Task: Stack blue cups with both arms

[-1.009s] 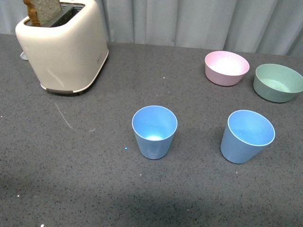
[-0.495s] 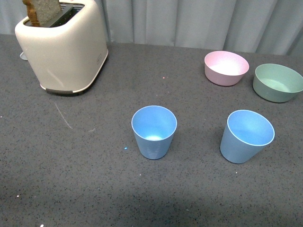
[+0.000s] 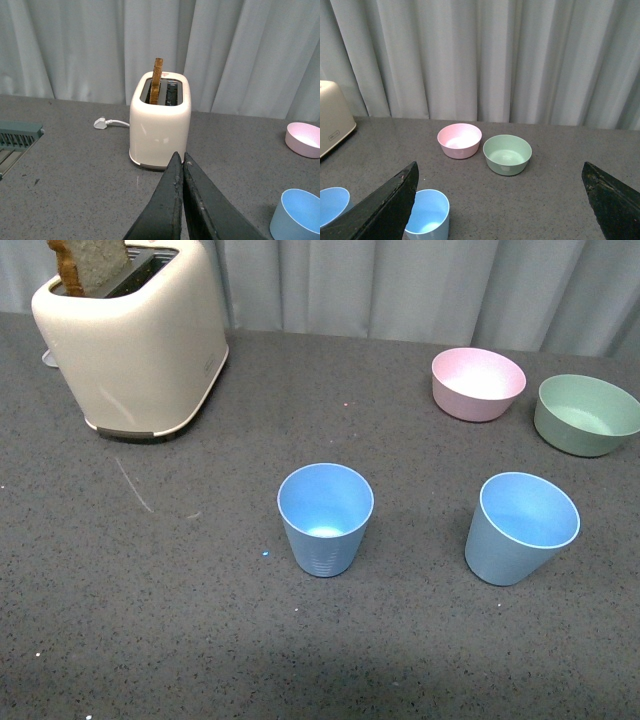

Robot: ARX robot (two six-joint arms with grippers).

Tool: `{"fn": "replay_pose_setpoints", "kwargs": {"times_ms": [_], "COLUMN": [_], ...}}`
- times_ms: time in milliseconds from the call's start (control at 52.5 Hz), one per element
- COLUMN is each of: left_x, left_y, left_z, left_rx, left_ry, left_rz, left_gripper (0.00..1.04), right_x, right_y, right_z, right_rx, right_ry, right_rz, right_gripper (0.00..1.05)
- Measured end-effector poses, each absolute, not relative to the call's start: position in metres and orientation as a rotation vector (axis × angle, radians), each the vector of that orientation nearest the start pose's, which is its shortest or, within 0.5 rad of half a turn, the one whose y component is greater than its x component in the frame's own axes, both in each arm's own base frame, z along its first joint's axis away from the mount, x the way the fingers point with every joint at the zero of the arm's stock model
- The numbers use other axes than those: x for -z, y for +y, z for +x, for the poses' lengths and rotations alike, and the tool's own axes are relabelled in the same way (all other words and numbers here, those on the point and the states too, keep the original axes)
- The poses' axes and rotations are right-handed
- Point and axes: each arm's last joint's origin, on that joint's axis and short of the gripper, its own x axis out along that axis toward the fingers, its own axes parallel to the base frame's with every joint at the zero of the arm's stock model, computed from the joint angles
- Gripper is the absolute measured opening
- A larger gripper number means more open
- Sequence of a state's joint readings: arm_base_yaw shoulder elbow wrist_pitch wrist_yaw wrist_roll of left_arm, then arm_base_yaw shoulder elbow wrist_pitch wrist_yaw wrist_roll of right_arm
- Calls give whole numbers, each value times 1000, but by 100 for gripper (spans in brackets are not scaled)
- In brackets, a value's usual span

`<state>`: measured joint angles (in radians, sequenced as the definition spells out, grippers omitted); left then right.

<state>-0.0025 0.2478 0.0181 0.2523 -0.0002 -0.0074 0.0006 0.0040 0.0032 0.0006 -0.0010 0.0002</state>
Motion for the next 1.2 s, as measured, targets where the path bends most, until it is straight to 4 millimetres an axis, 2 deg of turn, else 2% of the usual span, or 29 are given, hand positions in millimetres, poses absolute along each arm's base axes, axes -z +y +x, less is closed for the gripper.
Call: {"fn": "replay_pose_setpoints", "kwargs": {"times_ms": [590, 819, 933, 1123, 1161, 1199], "left_x": [-169, -170, -170, -170, -170, -170], "left_y": [0, 0, 0, 0, 0, 0], "left_z": [97, 97, 97, 97, 97, 97], "left_rx": [3, 3, 3, 3, 3, 3], "left_ry": [-15, -16, -16, -16, -16, -16], "left_rz": [-7, -7, -7, -7, -7, -5], "left_gripper": [4, 39, 62, 94, 99, 99], "right_x": [-164, -164, -164, -164, -164, -164], "right_y": [0, 0, 0, 0, 0, 0], "right_z": [98, 98, 98, 98, 98, 98], "right_rx": [-2, -2, -2, -2, 0, 3], "right_ry": [0, 0, 0, 0, 3, 32], "right_rz": [0, 0, 0, 0, -8, -45], "right_gripper": [95, 95, 95, 95, 95, 95]}}
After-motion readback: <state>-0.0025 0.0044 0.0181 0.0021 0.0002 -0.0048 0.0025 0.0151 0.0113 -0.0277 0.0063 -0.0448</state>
